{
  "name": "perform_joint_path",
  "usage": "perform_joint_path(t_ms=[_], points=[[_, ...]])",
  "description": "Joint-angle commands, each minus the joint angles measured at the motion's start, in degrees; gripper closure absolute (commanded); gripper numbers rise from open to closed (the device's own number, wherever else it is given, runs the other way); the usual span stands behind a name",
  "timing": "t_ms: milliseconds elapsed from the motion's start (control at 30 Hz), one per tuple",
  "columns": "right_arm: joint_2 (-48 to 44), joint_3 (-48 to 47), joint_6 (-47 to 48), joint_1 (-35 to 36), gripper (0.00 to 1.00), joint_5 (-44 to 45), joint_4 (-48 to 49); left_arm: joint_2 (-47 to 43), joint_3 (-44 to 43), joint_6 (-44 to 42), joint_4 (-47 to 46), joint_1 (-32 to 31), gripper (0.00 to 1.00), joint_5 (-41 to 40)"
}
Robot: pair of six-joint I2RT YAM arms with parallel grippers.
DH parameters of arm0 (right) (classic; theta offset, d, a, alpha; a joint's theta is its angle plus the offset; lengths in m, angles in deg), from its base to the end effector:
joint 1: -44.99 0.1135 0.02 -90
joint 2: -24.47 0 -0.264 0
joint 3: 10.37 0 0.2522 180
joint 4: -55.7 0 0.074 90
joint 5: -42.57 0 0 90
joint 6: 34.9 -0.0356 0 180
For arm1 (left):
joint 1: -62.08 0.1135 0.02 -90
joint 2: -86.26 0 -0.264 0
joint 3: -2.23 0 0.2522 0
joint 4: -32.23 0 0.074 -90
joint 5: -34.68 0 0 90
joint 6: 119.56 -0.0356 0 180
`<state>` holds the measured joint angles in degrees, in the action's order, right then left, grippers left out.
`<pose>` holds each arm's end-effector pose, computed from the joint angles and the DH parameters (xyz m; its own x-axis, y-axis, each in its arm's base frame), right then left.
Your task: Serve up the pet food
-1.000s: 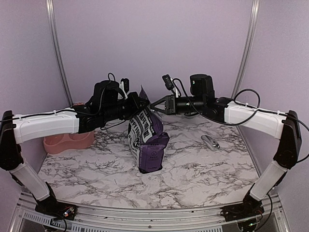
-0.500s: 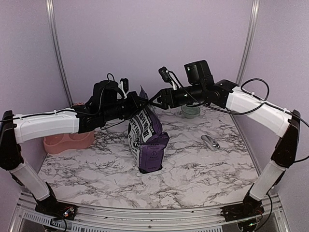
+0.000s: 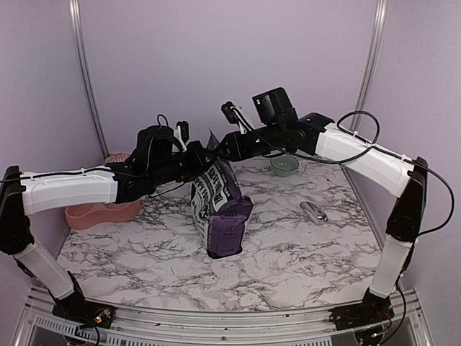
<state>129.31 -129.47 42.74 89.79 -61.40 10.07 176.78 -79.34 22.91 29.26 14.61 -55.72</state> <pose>0.2953 0.3054 0.3743 -0.5385 -0.2420 -0.8071 -0.7317 0.6093 0.3055 0.2574 -0.2803 0.3268 -0.6236 -0.4933 -0.6064 0.3902 0.4758 -0.7883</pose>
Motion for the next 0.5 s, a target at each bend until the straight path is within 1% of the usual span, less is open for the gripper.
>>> perform_joint_path(t_ms=[0, 67, 133, 267, 467], points=[[0.92, -1.52, -0.26, 0.29, 0.79, 3.57, -2.27, -1.49, 2.35, -0.96, 2.32, -0.26, 1.00, 0.76], [0.33, -0.81, -0.26, 0.21, 0.92, 4.66, -2.48, -1.85, 2.57, -1.04, 2.23, -0.26, 1.00, 0.73], [-0.70, 0.23, -0.45, -0.07, 1.00, 5.71, -2.28, -2.23, 2.89, -1.05, 2.08, -0.26, 1.00, 0.76], [-3.04, 1.38, -0.71, -0.94, 1.00, 7.45, -2.41, -2.65, 3.12, -1.11, 1.86, -0.26, 1.00, 0.75], [-3.57, -0.45, -0.59, -1.29, 1.00, 7.72, -4.13, -2.48, 2.82, -1.14, 1.70, -0.26, 1.00, 1.06]])
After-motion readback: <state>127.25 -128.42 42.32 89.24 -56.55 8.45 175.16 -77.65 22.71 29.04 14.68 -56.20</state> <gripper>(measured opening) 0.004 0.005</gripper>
